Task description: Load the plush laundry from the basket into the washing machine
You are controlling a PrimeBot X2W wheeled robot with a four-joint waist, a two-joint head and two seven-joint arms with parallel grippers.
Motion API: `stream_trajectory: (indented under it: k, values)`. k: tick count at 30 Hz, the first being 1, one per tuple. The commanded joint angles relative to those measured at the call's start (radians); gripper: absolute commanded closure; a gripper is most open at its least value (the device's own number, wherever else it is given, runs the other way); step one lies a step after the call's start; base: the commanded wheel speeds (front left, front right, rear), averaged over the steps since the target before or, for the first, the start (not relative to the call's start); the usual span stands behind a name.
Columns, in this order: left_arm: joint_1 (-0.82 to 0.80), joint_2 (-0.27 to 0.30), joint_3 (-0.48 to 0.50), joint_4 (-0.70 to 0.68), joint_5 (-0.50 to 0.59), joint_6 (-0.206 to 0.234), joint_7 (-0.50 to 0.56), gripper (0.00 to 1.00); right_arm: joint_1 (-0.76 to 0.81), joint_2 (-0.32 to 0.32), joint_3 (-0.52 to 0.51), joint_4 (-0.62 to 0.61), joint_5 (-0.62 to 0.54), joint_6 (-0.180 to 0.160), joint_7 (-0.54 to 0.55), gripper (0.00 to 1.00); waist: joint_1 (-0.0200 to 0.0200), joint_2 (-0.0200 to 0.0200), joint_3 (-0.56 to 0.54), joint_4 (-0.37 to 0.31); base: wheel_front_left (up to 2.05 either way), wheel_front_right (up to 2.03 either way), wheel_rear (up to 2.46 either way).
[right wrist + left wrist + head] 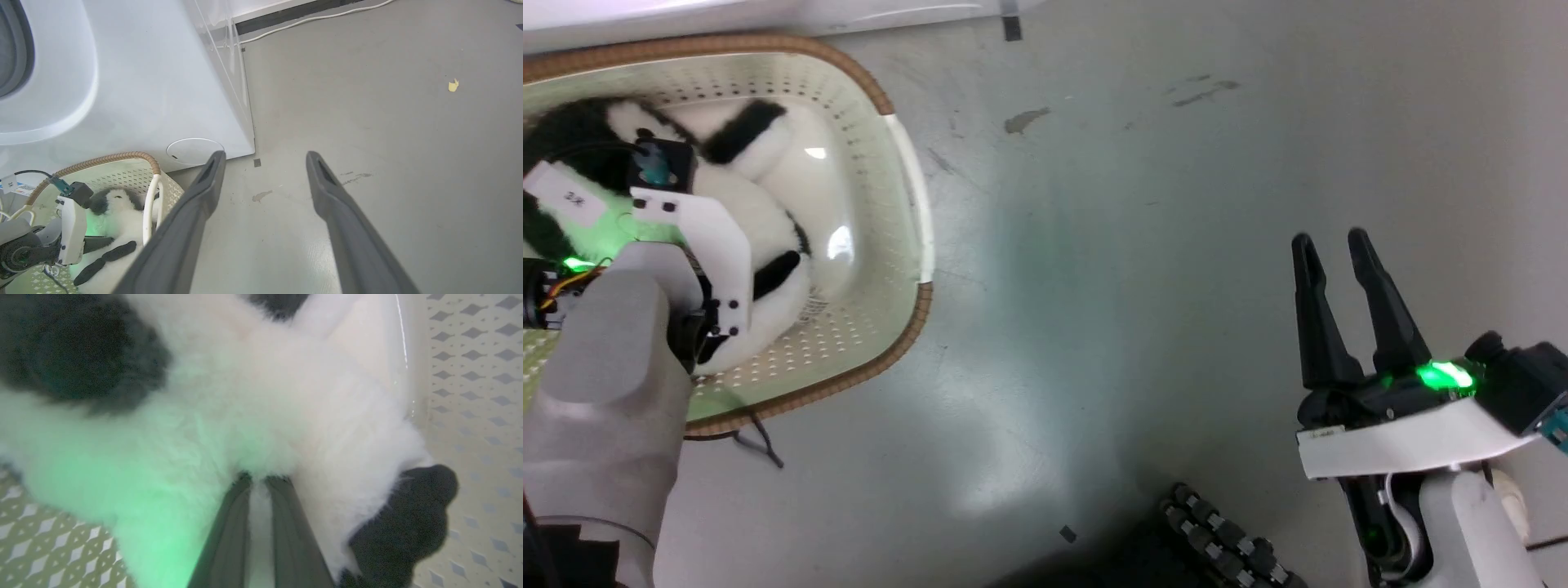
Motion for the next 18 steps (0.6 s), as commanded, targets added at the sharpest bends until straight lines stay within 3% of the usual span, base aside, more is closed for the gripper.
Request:
stream_trajectory:
  k: [1,8,9,18]
  values:
    - [-0.004,0.019,-0.003,0.048,-0.012,0.003,-0.006,1.0,-0.029,0.0,0.0,0.007,0.011,-0.001,-0.011,0.0,0.0,-0.0001,-0.003,-0.009,0.0,0.0,0.0]
    - [-0.003,-0.025,-0.017,0.101,-0.044,-0.005,-0.064,1.0,-0.024,0.0,-0.046,0.012,-0.022,-0.001,-0.022,0.0,0.0,-0.0001,-0.079,0.036,0.0,0.0,0.0]
    - [0.01,-0.067,-0.018,0.115,-0.061,-0.016,-0.106,1.0,-0.002,0.0,-0.075,0.005,-0.057,-0.001,-0.022,0.0,0.0,-0.0001,-0.151,0.073,0.0,0.0,0.0]
    - [0.078,-0.168,-0.02,0.171,-0.106,-0.069,-0.247,1.0,0.067,0.0,-0.133,-0.004,-0.143,-0.001,-0.022,0.0,0.0,-0.0001,-0.378,0.168,0.0,0.0,0.0]
